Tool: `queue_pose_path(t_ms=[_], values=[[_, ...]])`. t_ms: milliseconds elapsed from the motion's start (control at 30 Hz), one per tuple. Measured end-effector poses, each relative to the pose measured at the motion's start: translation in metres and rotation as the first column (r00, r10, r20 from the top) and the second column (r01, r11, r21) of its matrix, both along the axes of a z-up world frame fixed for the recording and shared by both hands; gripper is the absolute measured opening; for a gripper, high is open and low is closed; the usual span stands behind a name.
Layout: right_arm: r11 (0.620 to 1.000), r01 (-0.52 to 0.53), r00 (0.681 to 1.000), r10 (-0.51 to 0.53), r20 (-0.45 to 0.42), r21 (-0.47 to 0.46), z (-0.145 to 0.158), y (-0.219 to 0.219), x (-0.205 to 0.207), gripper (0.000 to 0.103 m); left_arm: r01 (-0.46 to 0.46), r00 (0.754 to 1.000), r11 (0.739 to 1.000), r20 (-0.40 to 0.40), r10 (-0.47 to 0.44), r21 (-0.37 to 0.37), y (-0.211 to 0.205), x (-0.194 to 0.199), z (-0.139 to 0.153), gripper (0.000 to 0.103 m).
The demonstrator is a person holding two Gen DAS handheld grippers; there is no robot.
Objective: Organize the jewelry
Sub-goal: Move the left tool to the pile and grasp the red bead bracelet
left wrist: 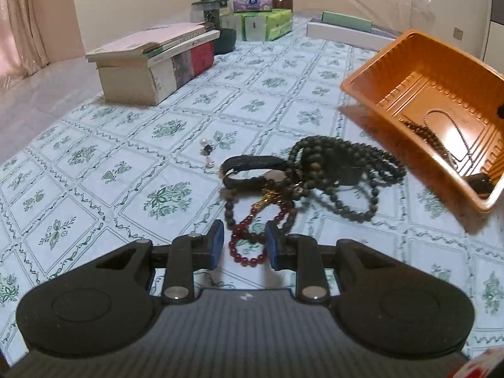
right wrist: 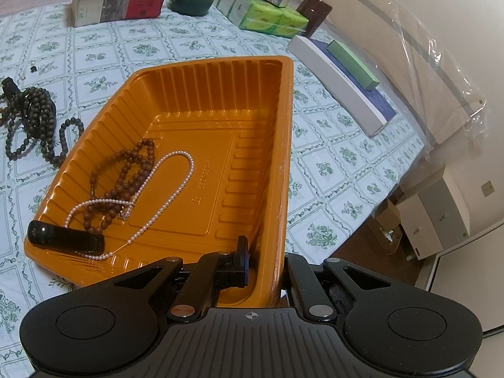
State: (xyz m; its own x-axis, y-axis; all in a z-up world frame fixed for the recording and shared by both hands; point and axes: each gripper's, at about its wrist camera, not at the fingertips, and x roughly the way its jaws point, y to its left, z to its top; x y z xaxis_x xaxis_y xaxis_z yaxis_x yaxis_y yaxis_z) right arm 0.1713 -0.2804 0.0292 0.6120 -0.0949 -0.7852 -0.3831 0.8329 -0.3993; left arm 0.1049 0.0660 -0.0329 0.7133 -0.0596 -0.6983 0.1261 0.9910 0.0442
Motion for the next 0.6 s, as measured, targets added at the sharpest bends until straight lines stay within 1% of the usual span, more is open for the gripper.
queue_pose_path(t_ms=[100,133,333,400,433,533,600], values=[[1.0,0.0,1.0,0.0,0.0,0.0,0.0,0.0,0.0,0.005,-0.005,1.0,1.0,-0.007,0.005,0.012,0.005,0.005,-0.005,0.025],[1.0,0.001,1.0,-0.001,0.0,-0.001,0.0,0.0,0.0,0.005,-0.004,1.0,1.0,-0.011,0.004,0.01,0.006,0.006,-0.007,0.023],[1.0,0.002,1.0,-0.002,-0.001,-0.001,0.0,0.0,0.0,0.005,0.009,1.0,1.0,-0.016,-0.009,0.0,0.009,0.009,-0.011,0.022],[1.0,0.001,1.0,-0.001,0.0,-0.001,0.0,0.0,0.0,0.005,0.015,0.999,1.0,-0.032,-0.015,-0.003,0.01,0.007,-0.011,0.019],[1.0,0.001,1.0,-0.001,0.0,-0.002,0.0,0.0,0.001,0.005,0.015,0.999,1.0,-0.052,-0.015,0.002,0.01,0.007,-0.013,0.014],[1.0,0.002,1.0,-0.002,-0.001,-0.001,0.0,0.0,0.001,0.005,0.018,0.999,1.0,-0.043,-0.019,-0.003,0.013,0.002,-0.016,0.014],[1.0,0.002,1.0,-0.002,-0.001,-0.001,0.0,0.0,0.001,0.005,0.015,0.998,1.0,-0.055,-0.015,-0.003,0.012,0.004,-0.015,0.014]])
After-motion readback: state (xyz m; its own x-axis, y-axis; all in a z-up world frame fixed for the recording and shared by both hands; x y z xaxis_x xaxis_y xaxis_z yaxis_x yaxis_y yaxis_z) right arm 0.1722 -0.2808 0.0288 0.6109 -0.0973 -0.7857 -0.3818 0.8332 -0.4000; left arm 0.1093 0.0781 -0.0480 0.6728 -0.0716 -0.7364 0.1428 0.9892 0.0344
